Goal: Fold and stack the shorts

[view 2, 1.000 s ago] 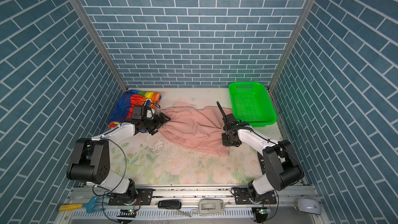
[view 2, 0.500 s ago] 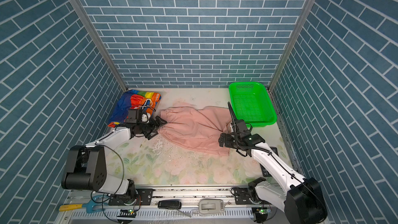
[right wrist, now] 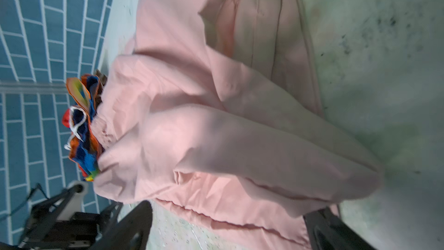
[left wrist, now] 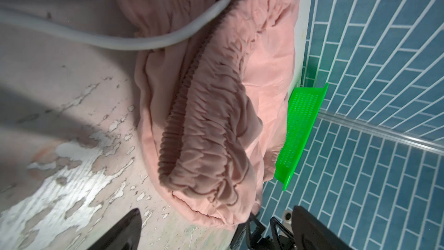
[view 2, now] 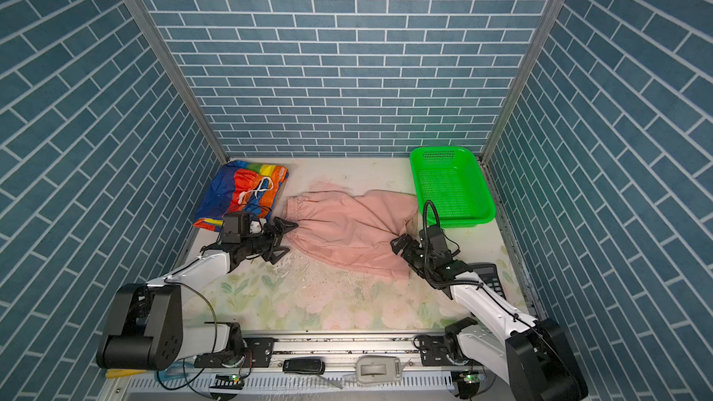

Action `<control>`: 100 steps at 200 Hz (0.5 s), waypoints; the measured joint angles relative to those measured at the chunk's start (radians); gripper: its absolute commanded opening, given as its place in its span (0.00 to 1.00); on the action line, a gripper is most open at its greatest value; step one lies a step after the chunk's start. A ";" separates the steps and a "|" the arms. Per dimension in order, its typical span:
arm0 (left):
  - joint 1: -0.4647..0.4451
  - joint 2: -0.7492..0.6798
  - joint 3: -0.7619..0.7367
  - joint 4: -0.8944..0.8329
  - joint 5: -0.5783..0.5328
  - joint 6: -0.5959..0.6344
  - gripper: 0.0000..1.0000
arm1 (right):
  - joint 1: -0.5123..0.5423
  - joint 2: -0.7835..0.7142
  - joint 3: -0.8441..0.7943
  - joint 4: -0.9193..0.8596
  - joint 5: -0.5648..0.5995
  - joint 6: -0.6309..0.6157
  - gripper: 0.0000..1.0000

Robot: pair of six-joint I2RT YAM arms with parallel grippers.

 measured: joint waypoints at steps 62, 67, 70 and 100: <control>-0.014 0.084 0.001 0.142 -0.012 -0.089 0.76 | -0.065 0.091 -0.043 0.207 -0.037 0.109 0.96; -0.014 0.086 0.004 0.145 -0.016 -0.089 0.75 | -0.067 0.093 -0.049 0.217 -0.040 0.116 0.94; -0.014 0.087 0.006 0.147 -0.019 -0.090 0.73 | -0.068 0.095 -0.053 0.222 -0.040 0.119 0.94; -0.014 0.100 0.019 0.166 -0.042 -0.082 0.54 | -0.071 0.094 -0.075 0.263 -0.044 0.146 0.83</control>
